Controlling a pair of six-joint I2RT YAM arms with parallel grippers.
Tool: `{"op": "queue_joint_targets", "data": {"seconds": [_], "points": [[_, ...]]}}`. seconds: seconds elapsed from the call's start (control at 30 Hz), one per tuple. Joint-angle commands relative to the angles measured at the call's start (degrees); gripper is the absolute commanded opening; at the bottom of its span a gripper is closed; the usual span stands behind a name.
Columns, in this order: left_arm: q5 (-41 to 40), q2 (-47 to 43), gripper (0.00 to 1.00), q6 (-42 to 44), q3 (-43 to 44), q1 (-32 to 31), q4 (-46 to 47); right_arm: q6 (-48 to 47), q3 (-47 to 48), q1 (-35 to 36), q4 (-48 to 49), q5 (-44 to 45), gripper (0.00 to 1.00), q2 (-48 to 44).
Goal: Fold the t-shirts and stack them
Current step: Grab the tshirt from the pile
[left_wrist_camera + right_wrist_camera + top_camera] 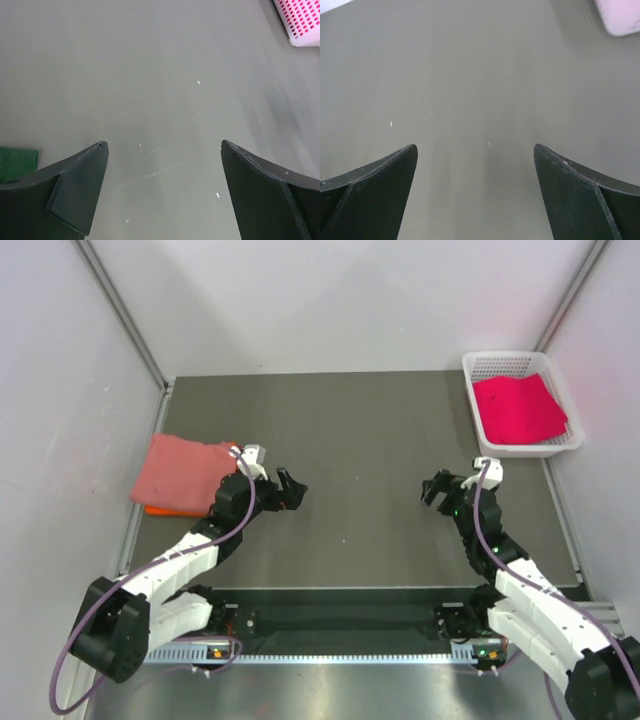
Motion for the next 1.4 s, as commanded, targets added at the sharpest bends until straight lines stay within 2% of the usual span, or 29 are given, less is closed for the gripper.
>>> {"op": "queue_joint_targets", "data": {"seconds": [0.0, 0.1, 0.17, 0.3, 0.33, 0.43, 0.7, 0.77, 0.83, 0.97, 1.13, 1.2, 1.37], "points": [[-1.1, -0.9, 0.99, -0.7, 0.7, 0.0, 4.1, 0.5, 10.0, -0.4, -7.4, 5.4, 1.00, 3.7], [-1.5, -1.8, 0.99, -0.9, 0.5, 0.1, 3.5, 1.5, 20.1, -1.7, -17.6, 9.0, 1.00, 9.5], [-1.7, -2.2, 0.99, -1.0, 0.5, 0.0, 3.3, 3.3, 28.2, -6.6, -22.3, 8.3, 1.00, 14.2], [-2.0, -2.0, 0.99, -1.2, 0.4, 0.0, 3.5, 6.4, 38.6, -19.1, -27.1, -1.9, 0.99, 21.2], [-1.7, -2.1, 0.99, -1.1, 0.7, 0.0, 2.8, 6.6, 41.8, -23.5, -27.3, -2.2, 0.94, 22.6], [-1.5, -2.3, 0.99, -1.1, 0.8, 0.1, 2.8, 8.4, 48.6, -27.0, -27.4, 1.1, 0.88, 28.7], [-0.8, -2.0, 0.99, -1.4, 0.8, 0.0, 2.9, 15.5, 69.9, -29.6, -31.6, 7.8, 0.71, 53.7], [-0.6, -1.6, 0.99, -1.5, 1.1, 0.1, 2.8, 16.5, 75.2, -30.5, -32.5, 8.4, 0.70, 59.5], [-0.1, -1.5, 0.99, -1.5, 1.2, 0.1, 2.9, 18.1, 79.0, -31.7, -33.9, 8.6, 0.75, 63.2], [-0.1, -1.0, 0.99, -1.6, 1.1, 0.0, 3.3, 19.6, 84.1, -33.7, -34.7, 6.7, 0.77, 72.5], [0.5, -0.6, 0.98, -1.5, 1.3, 0.1, 3.4, 20.0, 89.5, -34.2, -36.1, 9.0, 0.77, 79.7], [0.5, -0.7, 0.98, -1.4, 1.4, 0.0, 3.4, 20.9, 91.3, -34.2, -37.4, 10.2, 0.77, 83.0], [0.1, -0.5, 0.98, -1.1, 1.4, 0.0, 3.2, 21.0, 94.9, -34.1, -38.4, 9.3, 0.68, 89.9]]}}
